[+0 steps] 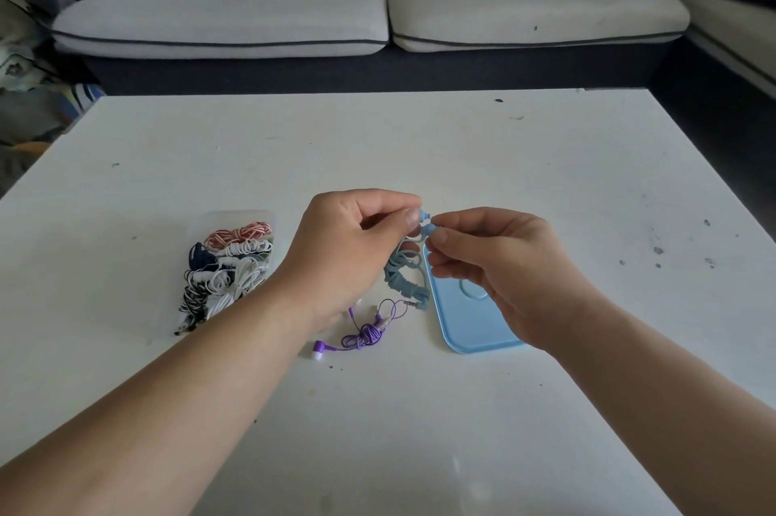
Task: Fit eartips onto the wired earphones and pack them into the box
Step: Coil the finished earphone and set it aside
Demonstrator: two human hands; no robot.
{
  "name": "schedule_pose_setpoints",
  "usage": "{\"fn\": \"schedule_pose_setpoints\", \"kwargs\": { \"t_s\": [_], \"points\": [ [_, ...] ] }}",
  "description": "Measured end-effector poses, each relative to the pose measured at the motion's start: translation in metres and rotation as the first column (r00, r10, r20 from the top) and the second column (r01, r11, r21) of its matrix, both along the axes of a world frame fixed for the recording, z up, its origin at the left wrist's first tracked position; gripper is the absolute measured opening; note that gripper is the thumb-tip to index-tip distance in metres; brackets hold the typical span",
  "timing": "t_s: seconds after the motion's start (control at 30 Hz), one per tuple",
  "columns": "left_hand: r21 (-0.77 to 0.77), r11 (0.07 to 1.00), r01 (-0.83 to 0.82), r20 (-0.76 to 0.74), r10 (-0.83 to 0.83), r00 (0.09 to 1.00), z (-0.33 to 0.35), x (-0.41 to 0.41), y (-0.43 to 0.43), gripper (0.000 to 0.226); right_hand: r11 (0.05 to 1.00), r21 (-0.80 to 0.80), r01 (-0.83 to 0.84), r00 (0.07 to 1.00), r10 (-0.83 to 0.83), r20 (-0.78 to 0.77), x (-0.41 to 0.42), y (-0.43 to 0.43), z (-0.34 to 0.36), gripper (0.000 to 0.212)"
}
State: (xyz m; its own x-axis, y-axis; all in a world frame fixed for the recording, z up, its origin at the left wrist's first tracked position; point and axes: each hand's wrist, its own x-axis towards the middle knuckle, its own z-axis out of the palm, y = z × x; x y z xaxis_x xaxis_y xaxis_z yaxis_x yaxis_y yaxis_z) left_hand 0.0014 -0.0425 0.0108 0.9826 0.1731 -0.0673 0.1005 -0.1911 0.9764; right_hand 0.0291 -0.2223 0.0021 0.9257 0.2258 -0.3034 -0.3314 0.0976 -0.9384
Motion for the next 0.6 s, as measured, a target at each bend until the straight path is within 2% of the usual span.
{"fn": "schedule_pose_setpoints", "kwargs": {
  "t_s": [0.13,0.3,0.43,0.6],
  "points": [
    [-0.077,0.997,-0.025,-0.035,0.022,0.999,0.0,0.001,0.0,0.023,1.0,-0.014,-0.006,1.0,0.006,-0.013,0.001,0.0,0.001,0.014],
    [-0.096,0.995,-0.025,-0.072,0.018,0.997,-0.004,0.004,-0.003,0.011,1.0,0.003,-0.002,1.0,0.002,-0.016,0.001,-0.001,0.001,0.016],
    [-0.142,0.99,-0.008,-0.081,-0.003,0.997,-0.004,0.002,-0.011,0.011,0.998,-0.058,-0.025,0.998,0.028,0.053,0.0,0.001,-0.002,0.01],
    [-0.093,0.995,-0.036,-0.058,0.03,0.998,-0.007,0.004,-0.013,0.011,0.995,-0.091,-0.032,0.997,0.039,0.071,0.001,0.0,-0.004,0.01]
  ]
}}
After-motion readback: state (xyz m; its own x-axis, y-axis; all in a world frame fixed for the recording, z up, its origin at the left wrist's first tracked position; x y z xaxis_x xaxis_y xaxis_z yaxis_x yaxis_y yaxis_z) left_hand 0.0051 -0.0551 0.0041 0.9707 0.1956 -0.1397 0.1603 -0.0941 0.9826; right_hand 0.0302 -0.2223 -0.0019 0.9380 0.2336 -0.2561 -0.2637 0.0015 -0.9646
